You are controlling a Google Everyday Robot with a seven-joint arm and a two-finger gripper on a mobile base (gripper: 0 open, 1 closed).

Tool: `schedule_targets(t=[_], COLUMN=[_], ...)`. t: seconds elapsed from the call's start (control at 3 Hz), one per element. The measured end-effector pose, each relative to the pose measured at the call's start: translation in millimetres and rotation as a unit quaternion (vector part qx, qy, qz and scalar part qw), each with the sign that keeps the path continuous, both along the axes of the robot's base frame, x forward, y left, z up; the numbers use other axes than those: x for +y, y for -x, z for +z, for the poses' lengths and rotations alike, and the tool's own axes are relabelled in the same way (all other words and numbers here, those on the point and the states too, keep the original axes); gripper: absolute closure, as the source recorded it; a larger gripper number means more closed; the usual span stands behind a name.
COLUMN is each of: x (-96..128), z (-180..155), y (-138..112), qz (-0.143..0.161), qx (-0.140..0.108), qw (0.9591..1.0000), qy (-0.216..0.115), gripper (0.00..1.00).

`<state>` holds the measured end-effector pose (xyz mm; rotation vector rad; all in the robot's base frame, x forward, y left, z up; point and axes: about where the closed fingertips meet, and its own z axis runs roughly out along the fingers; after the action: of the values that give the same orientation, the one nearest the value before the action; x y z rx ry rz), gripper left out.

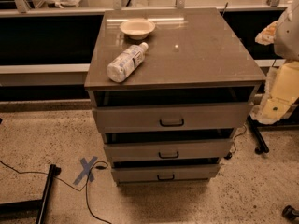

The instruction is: Open middle drawer

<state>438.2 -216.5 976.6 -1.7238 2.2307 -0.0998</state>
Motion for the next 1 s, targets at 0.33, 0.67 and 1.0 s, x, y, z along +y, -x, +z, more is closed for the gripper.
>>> schedule_targets(t=[0.33,0.67,1.0], x=[0.0,-2.4,-4.7], z=[0.0,-19.4,-80.1], y=[0.0,-0.7,12.6], qz=[0.000,0.013,0.041], qx=[0.000,0.004,0.002], qw=[1.0000,0.9995,0.9933], qy=[0.000,-0.029,-0.108], gripper=[0.00,0.00,0.00])
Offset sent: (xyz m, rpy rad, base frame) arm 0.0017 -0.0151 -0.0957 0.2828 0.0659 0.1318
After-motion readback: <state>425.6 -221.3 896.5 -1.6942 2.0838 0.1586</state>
